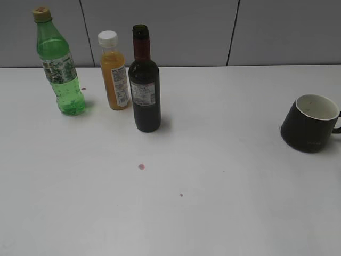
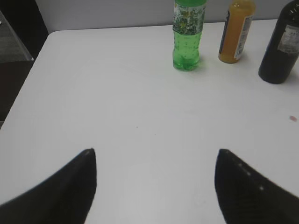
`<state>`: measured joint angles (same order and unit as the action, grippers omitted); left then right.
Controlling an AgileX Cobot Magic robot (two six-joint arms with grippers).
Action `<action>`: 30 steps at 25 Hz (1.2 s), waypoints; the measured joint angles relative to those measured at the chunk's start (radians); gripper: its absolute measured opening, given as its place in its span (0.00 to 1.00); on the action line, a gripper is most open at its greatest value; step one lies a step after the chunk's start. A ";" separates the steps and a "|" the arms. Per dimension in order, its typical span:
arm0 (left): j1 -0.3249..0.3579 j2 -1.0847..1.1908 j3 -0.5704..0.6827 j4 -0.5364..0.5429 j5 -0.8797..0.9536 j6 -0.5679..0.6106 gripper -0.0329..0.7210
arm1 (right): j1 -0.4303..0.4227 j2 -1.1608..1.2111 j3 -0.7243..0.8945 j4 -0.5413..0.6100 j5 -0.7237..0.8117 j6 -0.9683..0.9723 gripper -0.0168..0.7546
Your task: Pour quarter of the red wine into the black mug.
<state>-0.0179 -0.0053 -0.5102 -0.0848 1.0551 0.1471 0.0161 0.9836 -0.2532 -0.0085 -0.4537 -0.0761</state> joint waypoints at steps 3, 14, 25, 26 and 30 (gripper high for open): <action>0.000 0.000 0.000 0.000 0.000 0.000 0.82 | 0.000 0.152 0.036 0.000 -0.208 0.000 0.79; 0.000 0.000 0.000 0.000 0.000 0.000 0.82 | 0.000 0.543 0.156 0.031 -0.740 0.000 0.79; 0.000 0.000 0.000 0.000 0.000 0.000 0.82 | 0.000 0.573 0.170 0.223 -0.751 0.000 0.79; 0.000 0.000 0.000 0.000 0.000 0.000 0.82 | 0.000 0.582 0.170 0.241 -0.751 0.000 0.79; 0.000 0.000 0.000 0.000 0.000 0.000 0.82 | 0.000 0.645 0.170 0.271 -0.754 0.000 0.80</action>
<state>-0.0179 -0.0053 -0.5102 -0.0848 1.0551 0.1471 0.0161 1.6288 -0.0828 0.2627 -1.2073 -0.0761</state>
